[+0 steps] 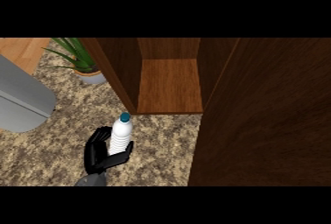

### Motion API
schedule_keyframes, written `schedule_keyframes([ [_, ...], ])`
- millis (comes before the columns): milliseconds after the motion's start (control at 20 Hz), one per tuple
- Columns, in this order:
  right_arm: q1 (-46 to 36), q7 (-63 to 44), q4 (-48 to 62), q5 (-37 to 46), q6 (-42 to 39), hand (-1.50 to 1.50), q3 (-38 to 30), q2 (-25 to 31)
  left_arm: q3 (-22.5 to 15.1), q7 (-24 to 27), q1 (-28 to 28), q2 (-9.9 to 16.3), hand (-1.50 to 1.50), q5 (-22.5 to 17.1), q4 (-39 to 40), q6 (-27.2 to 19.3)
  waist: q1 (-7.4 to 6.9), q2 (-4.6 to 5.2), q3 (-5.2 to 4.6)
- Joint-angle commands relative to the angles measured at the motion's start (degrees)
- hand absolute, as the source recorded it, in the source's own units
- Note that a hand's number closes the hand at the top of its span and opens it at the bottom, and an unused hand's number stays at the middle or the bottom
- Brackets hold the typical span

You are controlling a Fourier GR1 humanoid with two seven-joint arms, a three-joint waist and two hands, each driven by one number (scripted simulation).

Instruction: Pick up the bottled water, place it into the cabinet and close the cabinet

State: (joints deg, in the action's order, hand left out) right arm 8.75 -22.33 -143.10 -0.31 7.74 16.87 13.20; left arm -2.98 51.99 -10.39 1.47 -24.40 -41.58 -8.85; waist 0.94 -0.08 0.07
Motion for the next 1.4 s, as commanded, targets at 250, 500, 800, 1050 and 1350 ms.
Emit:
schedule_keyframes([
  [250, 7.05, 4.00, -4.90, -5.62, -3.13, -1.50, -5.83, 0.81, -5.48, -3.24, -8.94, 4.20, 1.50, 4.26, 4.06, 15.07, 0.37, 0.00, -0.02],
  [500, 4.60, 2.01, -4.15, -12.01, -5.47, -1.50, -15.56, 2.47, -3.89, -6.59, -16.94, -1.22, 1.50, 2.29, 6.47, 15.26, 0.44, 0.21, -0.06],
  [800, 6.74, 3.76, -3.83, -15.63, -8.50, -1.50, -20.96, 1.36, -8.47, -16.88, -17.86, -1.44, 1.50, -2.38, -3.69, 11.28, 0.02, -0.22, 0.00],
  [1050, 7.82, 4.99, -0.96, -19.95, -11.89, -1.50, -27.65, 1.06, -8.55, -19.21, -19.35, -1.46, 1.50, -4.75, -3.52, 9.82, -0.02, -0.05, -0.03],
  [1350, 8.03, 10.00, 5.05, -24.21, -17.58, -1.50, -32.47, 0.47, -18.19, -19.73, -25.56, -1.47, 1.50, -11.47, -4.43, -1.68, 1.49, 0.06, -0.03],
])
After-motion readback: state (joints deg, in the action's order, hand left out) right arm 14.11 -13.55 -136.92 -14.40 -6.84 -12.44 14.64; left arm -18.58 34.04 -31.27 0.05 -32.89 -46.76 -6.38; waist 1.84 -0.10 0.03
